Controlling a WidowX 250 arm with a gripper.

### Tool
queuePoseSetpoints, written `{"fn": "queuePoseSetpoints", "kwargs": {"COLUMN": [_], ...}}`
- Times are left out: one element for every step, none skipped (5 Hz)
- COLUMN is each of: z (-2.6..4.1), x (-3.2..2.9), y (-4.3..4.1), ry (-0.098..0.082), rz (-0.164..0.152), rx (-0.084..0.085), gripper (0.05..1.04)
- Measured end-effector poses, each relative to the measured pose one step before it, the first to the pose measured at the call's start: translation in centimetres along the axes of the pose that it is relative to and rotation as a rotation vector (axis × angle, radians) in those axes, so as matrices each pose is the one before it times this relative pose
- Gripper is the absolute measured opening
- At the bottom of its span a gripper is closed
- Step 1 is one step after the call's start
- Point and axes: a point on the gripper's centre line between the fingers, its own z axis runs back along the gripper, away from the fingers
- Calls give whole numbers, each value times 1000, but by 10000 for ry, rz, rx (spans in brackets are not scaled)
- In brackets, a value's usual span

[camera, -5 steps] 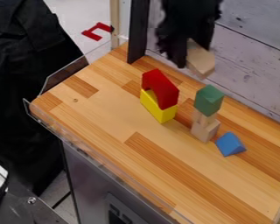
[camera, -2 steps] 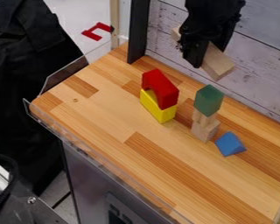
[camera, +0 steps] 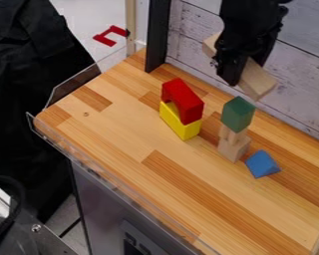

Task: Drops a wooden block on another wooden block

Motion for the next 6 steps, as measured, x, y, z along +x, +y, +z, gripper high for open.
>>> {"fn": "queuePoseSetpoints", "kwargs": {"z": [-942,-267,-137,-71,-72,-711], "x": [-553,-477,-122,-211,222,-381], "y": [-564,-41,66,115,287,858], "ry": [-66,-33,0,158,131,498], "rz": [-217,-10,193,114,221,144], "rx": [182,79,71,51,157,341], "gripper": [574,574,574,574,574,574]}}
